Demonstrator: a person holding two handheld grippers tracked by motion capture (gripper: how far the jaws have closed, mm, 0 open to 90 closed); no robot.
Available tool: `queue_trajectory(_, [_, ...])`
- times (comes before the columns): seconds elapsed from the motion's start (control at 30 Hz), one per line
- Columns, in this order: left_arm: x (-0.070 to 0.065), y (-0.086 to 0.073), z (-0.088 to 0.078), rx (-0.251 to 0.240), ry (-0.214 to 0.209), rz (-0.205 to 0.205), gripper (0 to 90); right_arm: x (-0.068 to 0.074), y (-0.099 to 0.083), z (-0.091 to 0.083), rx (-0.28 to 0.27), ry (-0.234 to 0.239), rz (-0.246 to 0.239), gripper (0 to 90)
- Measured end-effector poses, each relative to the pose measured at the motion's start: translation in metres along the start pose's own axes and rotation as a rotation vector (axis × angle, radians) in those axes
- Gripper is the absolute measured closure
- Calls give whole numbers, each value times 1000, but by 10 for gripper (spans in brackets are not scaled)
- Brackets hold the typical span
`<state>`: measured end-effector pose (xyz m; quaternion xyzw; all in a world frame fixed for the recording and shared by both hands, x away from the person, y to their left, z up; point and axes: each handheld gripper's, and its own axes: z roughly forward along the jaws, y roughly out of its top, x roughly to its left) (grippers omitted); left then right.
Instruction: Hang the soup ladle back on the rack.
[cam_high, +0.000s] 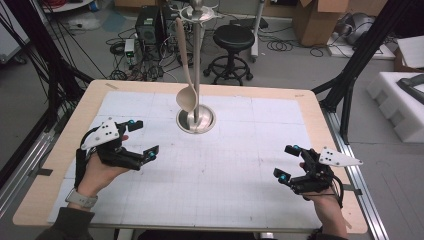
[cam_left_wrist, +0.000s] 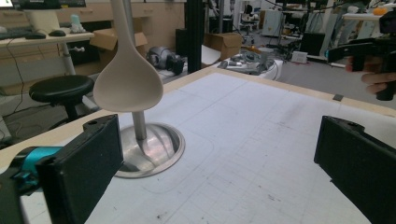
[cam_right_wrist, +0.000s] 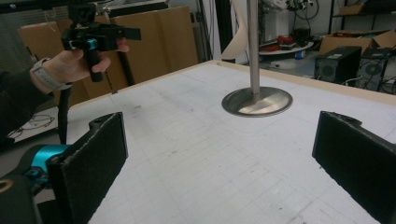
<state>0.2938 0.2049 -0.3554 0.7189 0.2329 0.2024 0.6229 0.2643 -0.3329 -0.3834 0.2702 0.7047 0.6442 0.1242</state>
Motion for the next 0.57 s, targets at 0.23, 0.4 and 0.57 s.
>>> queue_trajectory(0.23, [-5,-14,-10,-44,10,-24,17,-1,0,-2,-22,-27,-3,22])
queue_trajectory(0.4, [-5,-17,-17,-29,31,-35,18,-2,1,-4,-44,-48,-13,22])
queue_trajectory(0.57, [-2,-18,-26,-61,53,-49,17,0,2,-4,-50,-48,-15,22])
